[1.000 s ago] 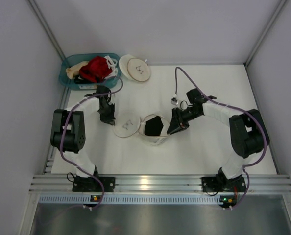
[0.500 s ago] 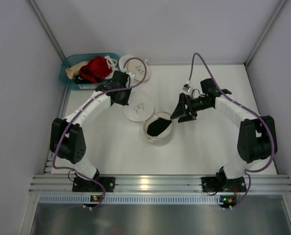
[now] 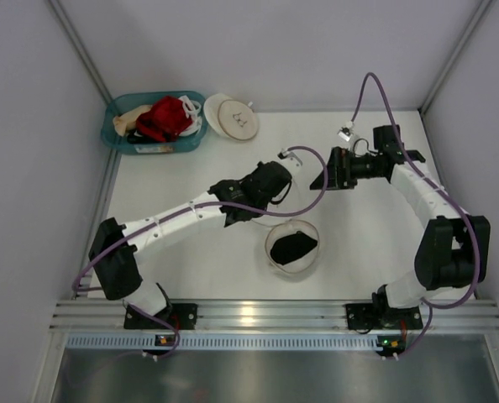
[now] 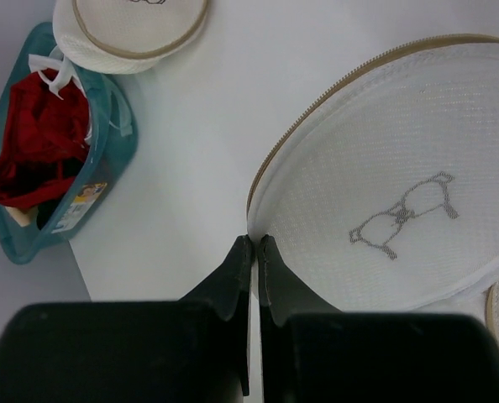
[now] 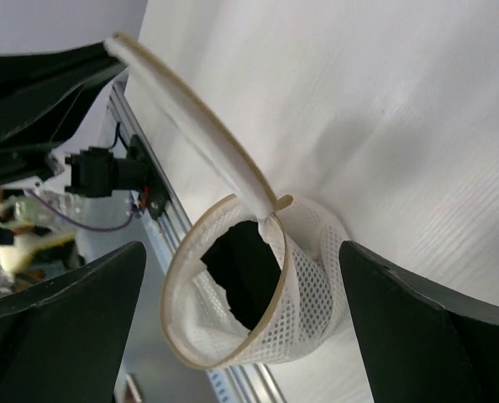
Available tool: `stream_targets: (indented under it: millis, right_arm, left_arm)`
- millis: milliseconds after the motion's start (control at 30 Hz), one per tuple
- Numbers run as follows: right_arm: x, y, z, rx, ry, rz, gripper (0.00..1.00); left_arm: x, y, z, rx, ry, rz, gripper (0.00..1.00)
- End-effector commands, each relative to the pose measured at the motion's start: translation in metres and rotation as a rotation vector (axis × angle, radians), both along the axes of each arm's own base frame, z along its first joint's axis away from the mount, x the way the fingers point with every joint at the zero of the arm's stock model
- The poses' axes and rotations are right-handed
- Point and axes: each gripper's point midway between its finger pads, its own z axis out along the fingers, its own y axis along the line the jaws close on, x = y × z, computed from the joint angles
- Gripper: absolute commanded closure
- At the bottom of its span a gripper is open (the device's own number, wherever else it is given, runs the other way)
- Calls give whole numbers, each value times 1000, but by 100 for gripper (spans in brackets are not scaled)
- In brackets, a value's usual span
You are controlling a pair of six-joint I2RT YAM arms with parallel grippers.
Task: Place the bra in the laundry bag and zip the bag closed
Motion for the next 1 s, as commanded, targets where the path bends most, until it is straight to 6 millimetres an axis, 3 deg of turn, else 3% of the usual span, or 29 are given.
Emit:
stream_targets:
  millis: [0,100,300,533,600,633,733,767,867,900,967]
  right_arm:
    - [6,5,57,55,-407,160,1]
    - [6,11,71,123,-448,232,0]
    - [20,31,48,103,-478,283,1]
    - [12,61,35,121,-535,348,4]
    - [10,67,33,123,-533,358,21]
    - [6,72,30,126,-528,366,40]
    - [5,73,29,112,-550,348,76]
    - [7,70,33,100,-576,333,97]
    - [13,63,35,71,-592,286,100]
    - [16,59,42,63,-609,257,100]
    - [27,50,43,18,-631,184,100]
  left_arm:
    - [5,7,38,-43,-116,-30,100]
    - [3,-1,37,-54,-122,-94,100]
    - [2,-21,40,-116,-129,-193,100]
    - [-3,-38,43,-180,-139,-292,100]
    - [-2,-38,43,-200,-141,-298,100]
    - [-3,-40,44,-216,-134,-310,100]
    - [-1,-38,48,-250,-133,-290,100]
    - [3,-34,52,-264,-136,-273,99]
    - [10,-24,62,-306,-119,-219,85]
    - [13,-20,67,-323,-117,-200,72]
    - [22,-8,80,-378,-101,-146,61]
